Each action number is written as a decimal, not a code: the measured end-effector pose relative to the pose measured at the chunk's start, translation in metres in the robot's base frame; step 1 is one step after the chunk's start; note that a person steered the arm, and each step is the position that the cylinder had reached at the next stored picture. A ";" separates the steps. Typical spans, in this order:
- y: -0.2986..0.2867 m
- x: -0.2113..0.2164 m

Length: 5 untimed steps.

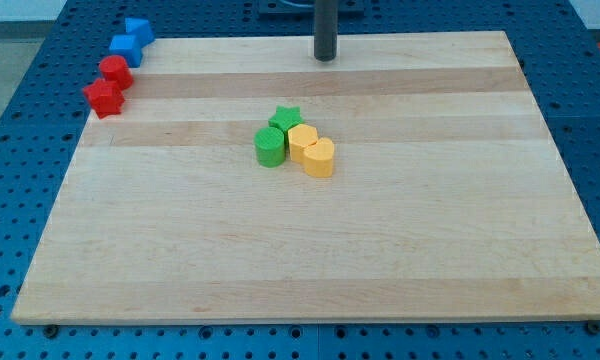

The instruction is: Slightly move your hand towards the center of the board

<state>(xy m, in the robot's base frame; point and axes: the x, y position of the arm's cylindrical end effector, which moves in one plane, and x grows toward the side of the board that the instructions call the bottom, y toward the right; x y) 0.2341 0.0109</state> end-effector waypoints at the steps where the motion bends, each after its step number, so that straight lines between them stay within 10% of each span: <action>1: -0.005 0.000; 5: -0.005 0.002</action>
<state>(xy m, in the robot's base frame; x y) 0.2365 0.0062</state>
